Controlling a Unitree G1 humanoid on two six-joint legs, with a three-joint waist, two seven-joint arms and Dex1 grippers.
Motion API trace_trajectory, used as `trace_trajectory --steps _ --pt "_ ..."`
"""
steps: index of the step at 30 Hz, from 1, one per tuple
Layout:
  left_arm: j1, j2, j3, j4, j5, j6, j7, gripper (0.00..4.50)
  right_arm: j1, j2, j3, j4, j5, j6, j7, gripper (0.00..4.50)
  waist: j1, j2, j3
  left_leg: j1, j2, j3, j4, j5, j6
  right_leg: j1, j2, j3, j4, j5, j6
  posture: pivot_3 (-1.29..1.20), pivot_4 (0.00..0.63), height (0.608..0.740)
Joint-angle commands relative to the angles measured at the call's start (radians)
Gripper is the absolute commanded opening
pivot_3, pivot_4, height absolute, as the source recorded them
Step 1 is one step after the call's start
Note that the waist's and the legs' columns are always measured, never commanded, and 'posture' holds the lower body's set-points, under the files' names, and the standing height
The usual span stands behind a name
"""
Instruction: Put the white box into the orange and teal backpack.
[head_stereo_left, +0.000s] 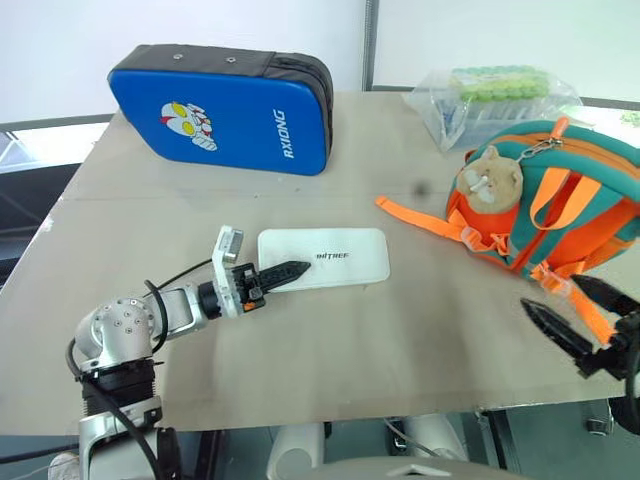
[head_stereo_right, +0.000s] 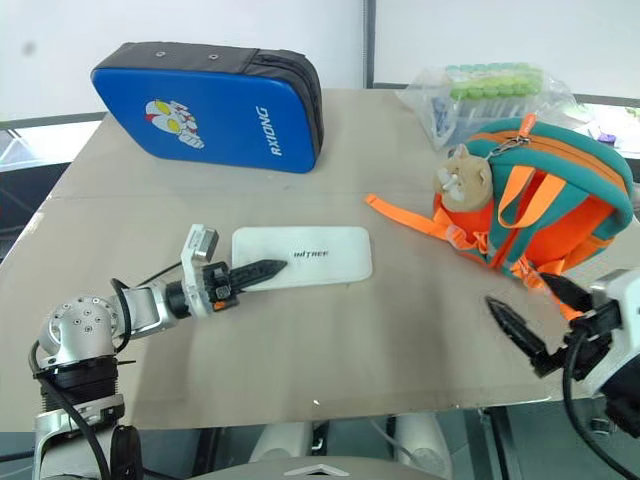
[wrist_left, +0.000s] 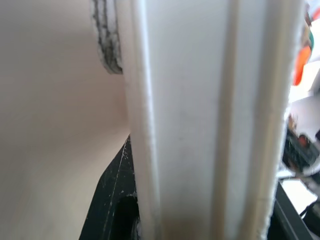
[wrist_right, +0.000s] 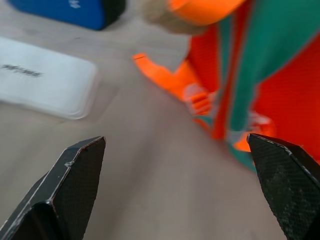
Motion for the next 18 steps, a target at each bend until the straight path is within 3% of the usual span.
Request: trace_trajectory --steps 1,5,9,12,18 --pt "-0.018 0.033 -0.04 -0.069 0.019 -0.08 -0.073 1.14 -0.114 -0.026 0.09 0.098 0.024 -0.011 -0.157 4.5 -0.007 0.0 0.0 0.0 0.0 0.0 0.0 0.0 0.0 0.0 0.0 0.0 0.0 0.0 0.0 0.0 0.15 0.74" --pt "-0.027 0.049 -0.058 -0.122 0.023 -0.13 -0.092 1.14 -0.324 -0.013 0.299 0.226 -0.037 -0.048 -0.201 4.5 -0.01 0.001 0.001 -0.001 -0.001 0.0 -0.001 0.0 0.0 -0.001 0.001 0.001 0.0 0.001 -0.002 0.0 0.15 0.74" --pt "-0.058 0.03 -0.002 -0.183 -0.078 -0.109 -0.032 1.14 -0.46 -0.021 0.446 0.353 -0.18 -0.114 -0.19 4.5 -0.002 0.002 0.001 -0.005 -0.001 0.0 -0.004 0.0 0.0 -0.003 0.003 -0.001 -0.001 0.001 -0.002 0.0 0.15 0.74" --pt "-0.062 0.018 0.016 -0.243 -0.132 -0.117 0.018 1.14 -0.501 0.004 0.489 0.405 -0.207 -0.153 -0.161 3.65 0.001 0.002 0.001 -0.01 -0.001 -0.001 -0.004 0.0 0.0 -0.007 0.003 -0.004 -0.001 0.001 0.003 0.0 0.15 0.74" --pt "-0.07 -0.07 0.055 -0.292 -0.243 -0.161 0.224 1.14 -0.615 -0.031 0.596 0.521 -0.351 -0.299 -0.017 0.69 -0.009 0.002 0.001 -0.017 -0.002 -0.001 0.0 0.0 0.0 -0.012 0.002 -0.003 -0.001 0.002 0.005 0.0 0.15 0.74"
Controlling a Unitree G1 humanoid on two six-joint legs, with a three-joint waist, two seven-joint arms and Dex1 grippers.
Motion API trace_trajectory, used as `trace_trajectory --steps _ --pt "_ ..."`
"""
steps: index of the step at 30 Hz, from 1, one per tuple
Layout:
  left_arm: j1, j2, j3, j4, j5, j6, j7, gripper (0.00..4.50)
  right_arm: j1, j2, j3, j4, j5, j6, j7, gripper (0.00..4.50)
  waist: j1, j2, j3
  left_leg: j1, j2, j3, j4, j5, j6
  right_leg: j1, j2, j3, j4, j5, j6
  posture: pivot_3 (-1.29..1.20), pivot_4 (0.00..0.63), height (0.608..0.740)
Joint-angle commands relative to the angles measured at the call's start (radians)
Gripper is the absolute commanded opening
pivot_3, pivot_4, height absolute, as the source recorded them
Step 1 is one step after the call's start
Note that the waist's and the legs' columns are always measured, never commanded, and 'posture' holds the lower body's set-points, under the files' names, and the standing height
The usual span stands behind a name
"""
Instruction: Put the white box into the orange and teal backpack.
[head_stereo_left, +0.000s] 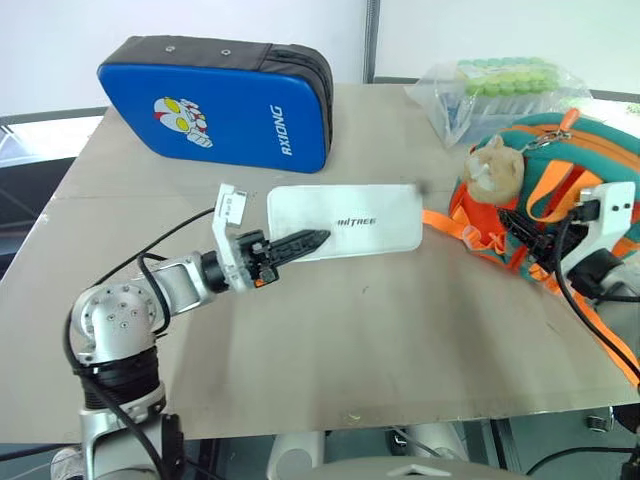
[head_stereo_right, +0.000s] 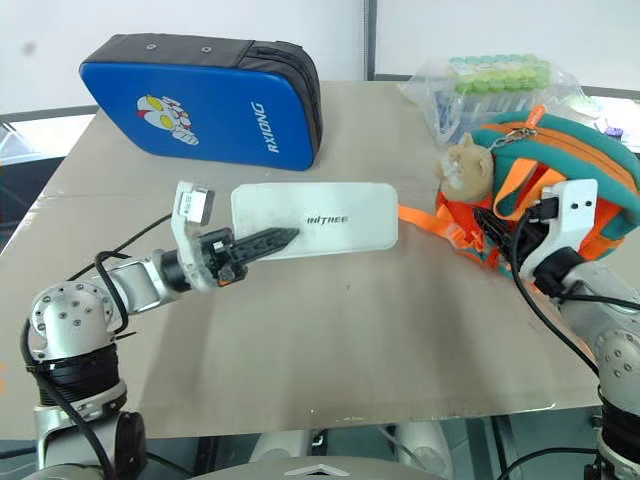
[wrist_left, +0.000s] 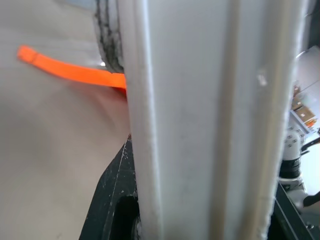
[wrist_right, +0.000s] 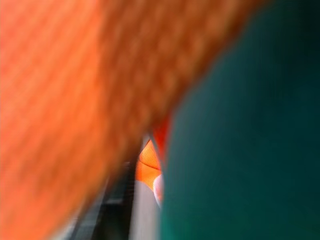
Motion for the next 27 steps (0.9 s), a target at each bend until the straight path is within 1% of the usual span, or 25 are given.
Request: trace_trajectory --steps 1,2,3,5,8,12,15,18,21,22,24,27 --pt "-0.014 -0.025 0.04 -0.063 -0.08 -0.062 0.09 1.14 -0.061 -0.026 0.032 0.033 -0.05 -0.085 0.09 0.2 -0.002 0.0 0.0 0.0 0.0 0.0 0.0 0.0 0.0 0.0 0.0 0.001 0.0 0.0 0.0 0.0 0.15 0.74" --pt "-0.015 -0.031 0.041 -0.065 -0.091 -0.072 0.112 1.14 -0.071 -0.027 0.041 0.044 -0.057 -0.096 0.111 0.09 -0.002 0.0 0.0 0.001 0.0 0.001 0.0 0.0 0.0 0.0 0.001 0.0 0.001 0.0 0.0 0.0 0.15 0.74" --pt "-0.019 -0.043 0.048 -0.061 -0.107 -0.091 0.145 1.14 -0.105 -0.021 0.061 0.057 -0.046 -0.109 0.157 0.09 -0.001 0.0 0.0 0.001 0.0 0.0 0.0 0.0 0.0 0.0 0.001 0.0 0.001 0.0 0.0 0.0 0.15 0.74" --pt "-0.035 -0.05 0.052 -0.058 -0.075 -0.145 0.179 1.14 -0.163 -0.01 0.093 0.081 -0.022 -0.124 0.234 0.09 -0.002 0.0 0.0 0.002 0.0 0.0 0.0 0.0 0.0 0.001 0.002 0.0 0.002 0.001 -0.001 0.0 0.15 0.74" --pt "-0.077 -0.053 0.084 -0.032 -0.034 -0.243 0.231 1.14 -0.273 0.019 0.164 0.108 0.075 -0.094 0.399 0.09 -0.005 0.001 0.001 0.003 0.001 -0.001 0.001 0.0 0.0 0.001 0.004 0.0 0.003 0.002 -0.002 0.0 0.15 0.74" --pt "-0.069 -0.039 0.099 -0.051 -0.023 -0.306 0.26 1.14 -0.363 0.04 0.217 0.12 0.162 -0.04 0.521 0.09 -0.001 0.001 0.001 0.003 0.003 -0.003 0.0 0.0 0.0 0.001 0.007 -0.001 0.003 0.003 -0.004 0.0 0.15 0.74" --pt "-0.026 0.001 0.115 -0.104 0.014 -0.351 0.251 1.14 -0.4 0.021 0.262 0.109 0.234 0.031 0.626 0.09 0.001 0.001 0.001 0.001 0.003 -0.003 0.0 0.0 0.0 0.0 0.006 -0.002 0.001 0.003 -0.004 0.0 0.15 0.74" --pt "0.027 0.031 0.157 -0.168 0.026 -0.426 0.178 1.14 -0.404 -0.019 0.275 0.101 0.258 0.068 0.701 0.09 0.001 0.001 0.001 -0.002 0.002 -0.002 -0.001 0.0 0.0 -0.001 0.004 -0.002 -0.001 0.003 -0.003 0.0 0.15 0.74" --pt "0.087 0.126 0.208 -0.185 -0.062 -0.387 0.079 1.14 -0.402 -0.064 0.251 0.106 0.29 0.101 0.739 0.09 0.003 0.001 0.001 -0.001 0.002 -0.002 -0.001 0.0 0.0 -0.001 0.003 -0.002 0.0 0.002 -0.004 0.0 0.15 0.74" --pt "0.112 0.164 0.213 -0.201 -0.04 -0.394 0.018 1.14 -0.394 -0.083 0.249 0.112 0.281 0.102 0.758 0.09 0.002 0.0 0.002 0.0 0.001 -0.002 0.0 0.0 0.0 -0.001 0.003 -0.002 0.001 0.002 -0.004 0.0 0.15 0.74" --pt "0.142 0.212 0.205 -0.216 -0.006 -0.417 -0.05 1.14 -0.385 -0.104 0.25 0.121 0.268 0.098 0.78 0.09 0.003 0.001 0.002 0.0 0.002 -0.002 0.0 0.0 0.0 -0.001 0.003 -0.003 0.001 0.002 -0.004 0.0 0.15 0.74" --pt "0.137 0.277 0.19 -0.271 -0.005 -0.446 -0.146 1.14 -0.391 -0.143 0.225 0.155 0.315 0.119 0.854 0.09 0.01 0.001 0.003 0.0 0.001 -0.002 0.0 0.0 0.0 0.0 0.003 -0.003 0.001 0.0 -0.007 0.0 0.15 0.74"
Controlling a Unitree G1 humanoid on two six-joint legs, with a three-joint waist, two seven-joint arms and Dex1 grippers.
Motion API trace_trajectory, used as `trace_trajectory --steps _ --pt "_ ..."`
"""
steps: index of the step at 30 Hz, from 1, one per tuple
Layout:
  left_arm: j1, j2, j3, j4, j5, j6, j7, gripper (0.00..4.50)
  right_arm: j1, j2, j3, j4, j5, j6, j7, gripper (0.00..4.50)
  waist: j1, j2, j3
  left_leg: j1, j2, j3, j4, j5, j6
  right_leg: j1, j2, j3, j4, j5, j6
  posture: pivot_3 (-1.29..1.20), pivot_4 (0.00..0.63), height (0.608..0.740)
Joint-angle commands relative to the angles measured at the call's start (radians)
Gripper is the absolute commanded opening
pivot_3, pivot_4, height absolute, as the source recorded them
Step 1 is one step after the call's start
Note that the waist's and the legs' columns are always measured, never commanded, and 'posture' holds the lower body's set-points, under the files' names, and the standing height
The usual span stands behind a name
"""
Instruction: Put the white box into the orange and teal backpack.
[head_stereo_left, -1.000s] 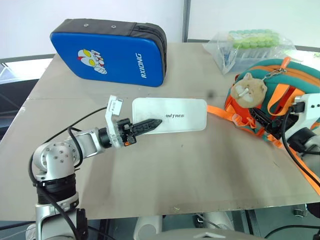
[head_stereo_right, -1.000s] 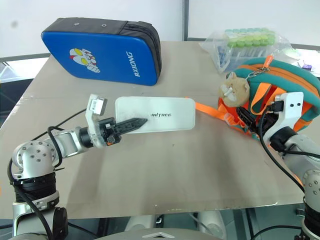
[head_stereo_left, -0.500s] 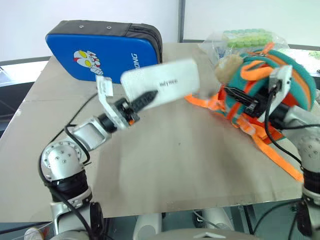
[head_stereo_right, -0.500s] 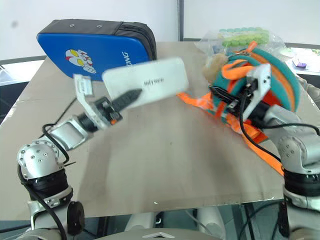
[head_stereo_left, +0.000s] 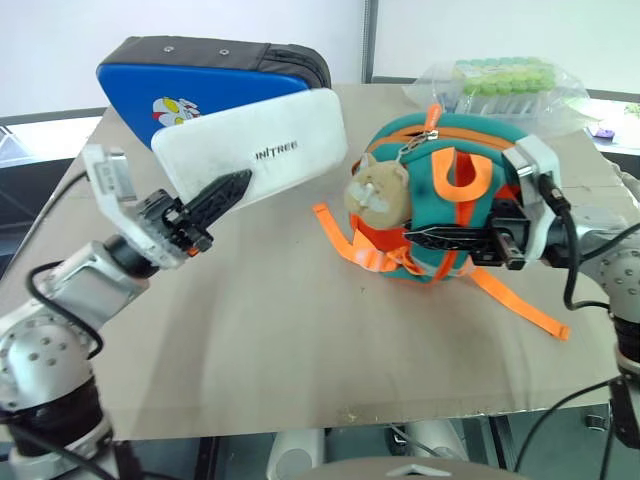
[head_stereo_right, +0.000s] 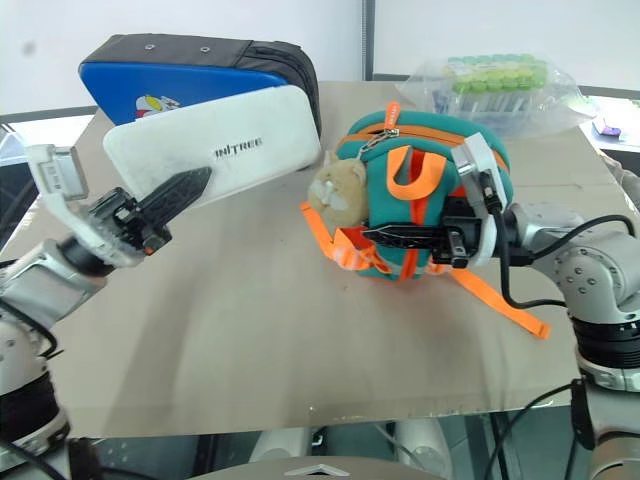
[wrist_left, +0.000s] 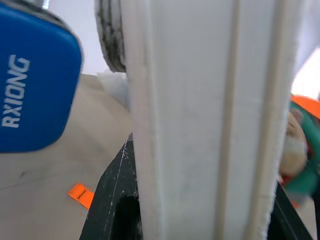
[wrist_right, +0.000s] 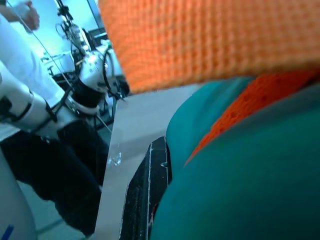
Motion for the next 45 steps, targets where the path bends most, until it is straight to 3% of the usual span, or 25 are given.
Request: trace_trajectory --steps 1,9,13,19,22,24,27,33,34,37,39,45 --pt "-0.017 0.069 -0.003 -0.102 0.002 -0.061 -0.143 1.14 -0.021 -0.039 -0.063 0.013 0.074 0.02 0.091 0.09 0.002 0.0 0.0 0.0 0.0 0.0 0.0 0.0 0.0 0.0 0.0 0.0 0.0 0.0 0.0 0.0 0.15 0.74" --pt "-0.099 0.138 -0.239 -0.065 0.302 -0.26 -0.395 1.14 -0.01 -0.098 -0.054 -0.002 0.048 -0.022 0.22 0.09 0.009 0.0 0.0 0.001 0.0 0.001 0.0 0.0 0.0 0.001 0.001 0.001 0.0 0.001 0.003 0.0 0.15 0.74" --pt "-0.157 0.171 -0.324 0.028 0.447 -0.374 -0.517 1.14 -0.003 -0.09 -0.058 0.001 0.006 -0.059 0.201 0.09 0.017 0.0 0.0 0.001 0.0 0.001 0.001 0.0 0.0 0.001 0.001 0.001 0.0 0.002 0.003 0.0 0.15 0.74" --pt "-0.372 0.118 -0.522 0.266 0.767 -0.654 -0.572 1.14 0.042 -0.089 -0.06 -0.066 -0.083 -0.143 0.165 0.09 0.024 0.0 0.0 0.0 0.0 0.001 0.002 0.0 0.0 0.001 0.001 0.0 0.0 0.002 0.004 0.0 0.15 0.74" --pt "-0.471 0.105 -0.578 0.365 0.805 -0.691 -0.649 1.14 0.046 -0.091 -0.067 -0.083 -0.072 -0.138 0.159 0.09 0.019 0.0 0.0 0.0 0.0 0.002 0.002 0.0 0.0 0.001 0.001 0.001 0.0 0.002 0.004 0.0 0.15 0.74" --pt "-0.562 0.059 -0.638 0.436 0.838 -0.703 -0.685 1.14 0.037 -0.077 -0.058 -0.081 -0.09 -0.158 0.151 0.09 0.017 0.0 0.0 0.0 0.0 0.002 0.002 0.0 0.0 0.001 0.001 0.001 0.0 0.002 0.004 0.0 0.15 0.74" --pt "-0.707 -0.086 -0.77 0.524 0.868 -0.607 -0.714 1.14 0.018 -0.042 -0.029 -0.067 -0.133 -0.198 0.135 0.09 0.025 0.0 0.0 0.0 0.0 0.001 0.002 0.0 0.0 0.001 0.002 0.0 0.0 0.002 0.004 0.0 0.15 0.74" --pt "-0.801 -0.3 -0.923 0.685 1.017 -0.633 -0.691 1.14 0.016 0.01 -0.002 -0.046 -0.208 -0.253 0.092 0.09 0.014 0.0 0.0 -0.001 0.0 0.001 0.003 0.0 0.0 0.001 0.002 0.001 0.0 0.002 0.005 0.0 0.15 0.74" --pt "-0.803 -0.314 -0.929 0.714 1.041 -0.638 -0.682 2.15 0.017 0.017 -0.001 -0.044 -0.216 -0.256 0.084 0.0 0.016 0.0 0.0 -0.001 0.0 0.001 0.003 0.0 0.0 0.001 0.002 0.001 0.0 0.002 0.005 0.0 0.15 0.74" --pt "-0.775 -0.311 -0.819 0.685 1.003 -0.634 -0.627 3.35 0.018 0.037 0.006 -0.031 -0.247 -0.264 0.057 0.0 0.006 0.001 0.0 0.0 0.0 0.0 0.002 0.0 0.0 0.001 0.002 0.0 0.001 0.001 0.005 0.0 0.15 0.74" --pt "-0.745 -0.247 -0.732 0.607 0.932 -0.545 -0.634 4.34 0.02 0.039 0.012 -0.013 -0.274 -0.276 0.053 0.0 -0.006 0.001 0.001 0.0 0.001 -0.001 0.002 0.0 0.0 0.0 0.003 0.001 0.002 0.001 0.005 0.0 0.15 0.74" --pt "-0.587 0.047 -0.451 0.37 0.548 0.034 -0.665 4.47 0.016 0.047 0.03 0.048 -0.331 -0.313 0.06 0.0 -0.033 0.002 0.001 0.0 0.003 -0.002 0.001 0.0 0.0 -0.002 0.004 0.001 0.005 0.001 0.005 0.0 0.15 0.74"
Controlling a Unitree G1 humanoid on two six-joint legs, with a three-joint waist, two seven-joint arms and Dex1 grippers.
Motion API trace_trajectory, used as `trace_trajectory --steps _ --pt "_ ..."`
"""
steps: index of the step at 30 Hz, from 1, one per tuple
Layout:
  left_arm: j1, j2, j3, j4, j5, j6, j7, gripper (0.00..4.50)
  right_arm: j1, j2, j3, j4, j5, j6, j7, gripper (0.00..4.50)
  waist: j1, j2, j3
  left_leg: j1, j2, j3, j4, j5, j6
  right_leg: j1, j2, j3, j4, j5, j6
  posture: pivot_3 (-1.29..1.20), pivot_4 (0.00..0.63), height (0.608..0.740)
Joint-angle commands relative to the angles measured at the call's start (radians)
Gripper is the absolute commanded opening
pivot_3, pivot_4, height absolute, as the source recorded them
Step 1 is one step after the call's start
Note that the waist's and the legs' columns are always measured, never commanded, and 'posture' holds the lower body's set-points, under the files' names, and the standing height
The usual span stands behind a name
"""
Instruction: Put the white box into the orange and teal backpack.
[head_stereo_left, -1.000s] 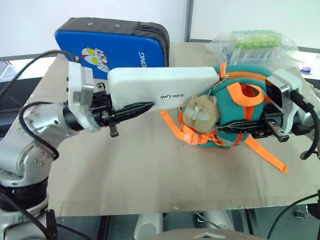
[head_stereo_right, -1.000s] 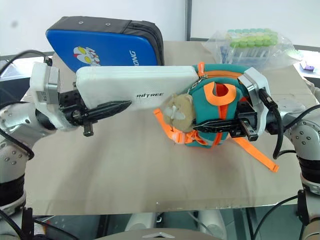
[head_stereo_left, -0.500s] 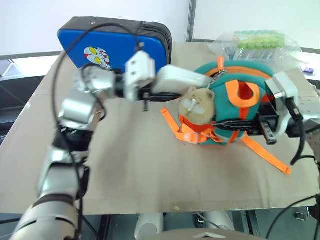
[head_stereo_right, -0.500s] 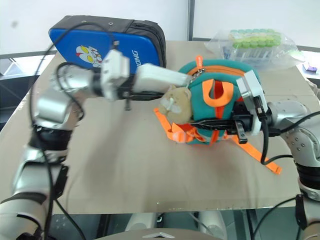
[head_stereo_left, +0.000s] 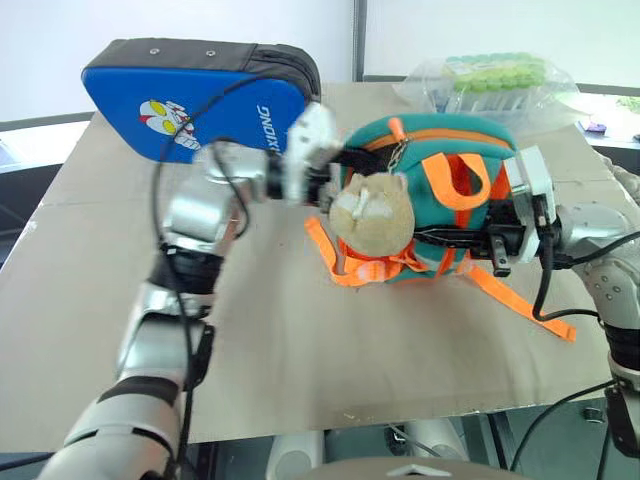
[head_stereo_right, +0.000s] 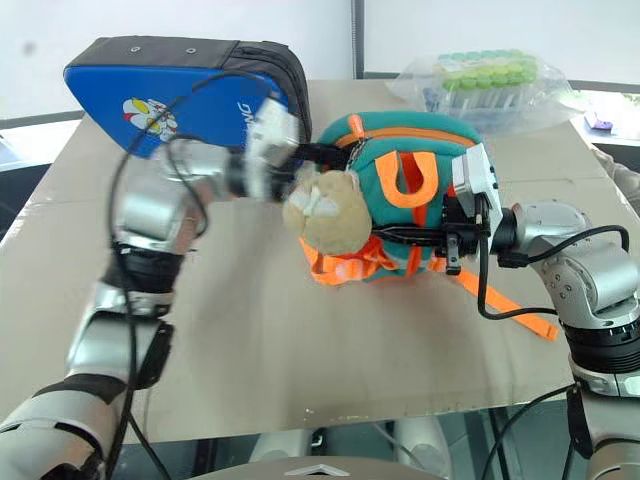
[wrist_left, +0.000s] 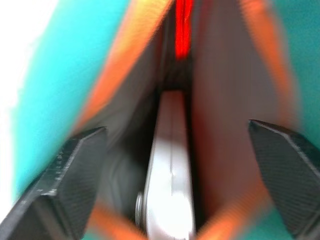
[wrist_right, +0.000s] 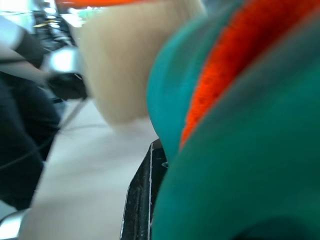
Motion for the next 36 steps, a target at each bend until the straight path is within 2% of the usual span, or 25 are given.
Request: trace_trajectory --steps 1,3,4,6,7,10,12,15,17,20,23,26,33,36 --pt "0.083 0.133 0.166 -0.148 -0.237 0.314 -0.011 4.47 -0.027 0.008 -0.014 0.013 -0.015 -0.034 -0.007 0.0 -0.002 0.0 0.0 0.0 0.0 0.0 0.0 0.0 0.0 0.0 0.0 0.0 0.0 0.0 0.0 0.0 0.15 0.74" --pt "0.159 0.186 0.28 -0.212 -0.448 0.54 0.02 4.47 -0.038 0.014 -0.007 0.024 -0.024 -0.037 -0.009 0.0 0.001 0.0 0.0 0.0 0.0 0.0 0.0 0.0 0.0 0.0 -0.001 0.0 0.0 0.0 0.0 0.0 0.15 0.74" --pt "0.175 0.175 0.312 -0.236 -0.518 0.602 0.065 4.47 -0.042 0.016 -0.006 0.028 -0.025 -0.036 -0.008 0.0 0.005 0.0 0.0 0.0 0.0 0.0 0.0 0.0 0.0 0.0 -0.001 0.0 -0.001 0.0 0.0 0.0 0.15 0.74" --pt "0.182 0.092 0.358 -0.261 -0.658 0.691 0.237 4.47 -0.046 0.022 -0.003 0.023 -0.025 -0.029 -0.012 0.0 0.023 0.0 0.0 0.0 0.0 -0.001 0.001 0.0 0.0 0.001 -0.004 -0.002 0.0 0.0 0.001 0.0 0.15 0.74" --pt "0.177 0.06 0.369 -0.263 -0.706 0.715 0.3 4.47 -0.05 0.023 -0.001 0.027 -0.026 -0.028 -0.011 0.0 0.03 0.0 0.0 0.0 -0.001 -0.002 0.001 0.0 0.0 0.002 -0.005 -0.002 0.0 0.0 0.001 0.0 0.15 0.74" --pt "0.156 -0.086 0.346 -0.228 -0.968 0.674 0.664 4.47 -0.044 0.022 0.004 0.001 -0.025 -0.009 -0.02 0.0 0.045 0.0 0.0 0.001 -0.003 -0.004 0.006 0.0 0.0 0.007 -0.007 -0.004 -0.001 0.001 0.003 0.0 0.15 0.74" --pt "0.147 -0.115 0.315 -0.211 -1.092 0.634 0.829 4.47 -0.041 0.021 0.005 -0.003 -0.025 -0.006 -0.021 0.0 0.046 0.0 0.0 0.001 -0.003 -0.008 0.008 0.0 0.0 0.008 -0.008 -0.003 -0.001 0.003 0.005 0.0 0.15 0.74" --pt "0.14 -0.151 0.247 -0.228 -1.118 0.599 0.97 4.47 -0.036 0.019 0.002 -0.014 -0.018 0.007 -0.029 0.0 0.043 0.0 0.0 0.002 -0.004 -0.008 0.008 0.0 0.0 0.008 -0.007 -0.002 -0.001 0.003 0.005 0.0 0.15 0.74" --pt "0.143 -0.182 0.217 -0.213 -1.161 0.561 1.051 3.95 -0.028 0.015 -0.002 -0.025 -0.016 0.014 -0.037 0.0 0.046 0.0 0.0 0.002 -0.005 -0.008 0.008 0.0 0.0 0.009 -0.006 -0.002 0.0 0.003 0.005 0.0 0.15 0.74" --pt "0.158 -0.205 0.188 -0.21 -1.202 0.527 1.119 2.8 -0.011 0.008 -0.012 -0.039 -0.014 0.017 -0.045 0.0 0.048 0.0 0.0 0.002 -0.005 -0.008 0.008 0.0 0.0 0.008 -0.006 -0.002 -0.001 0.003 0.005 0.0 0.15 0.74" --pt "0.162 -0.226 0.178 -0.195 -1.223 0.487 1.156 1.34 0.003 0.005 -0.027 -0.041 -0.014 0.013 -0.054 0.0 0.049 0.0 0.0 0.002 -0.006 -0.008 0.008 0.0 0.0 0.009 -0.007 -0.001 -0.001 0.003 0.005 0.0 0.15 0.74" --pt "0.172 -0.199 0.195 -0.203 -1.22 0.479 1.128 0.08 0.014 0.011 -0.052 -0.041 -0.002 0.019 -0.084 0.0 0.049 0.0 0.0 0.001 -0.008 -0.006 0.008 0.0 0.0 0.009 -0.007 -0.002 -0.002 0.003 0.005 0.0 0.15 0.74" --pt "0.301 -0.019 0.415 -0.206 -1.275 0.444 0.947 0.04 -0.001 0.09 -0.204 0.012 0.077 0.08 -0.319 0.0 0.034 0.001 0.001 0.002 -0.006 -0.002 0.008 0.0 0.0 0.008 -0.006 -0.002 -0.001 0.003 0.005 0.0 0.15 0.74" --pt "0.485 0.04 0.453 -0.168 -1.082 0.413 0.891 0.04 -0.016 0.149 -0.3 0.025 0.12 0.094 -0.48 0.0 0.023 0.002 0.0 0.003 -0.006 0.0 0.006 0.0 0.0 0.008 -0.006 0.0 -0.002 0.003 0.005 0.0 0.15 0.74"
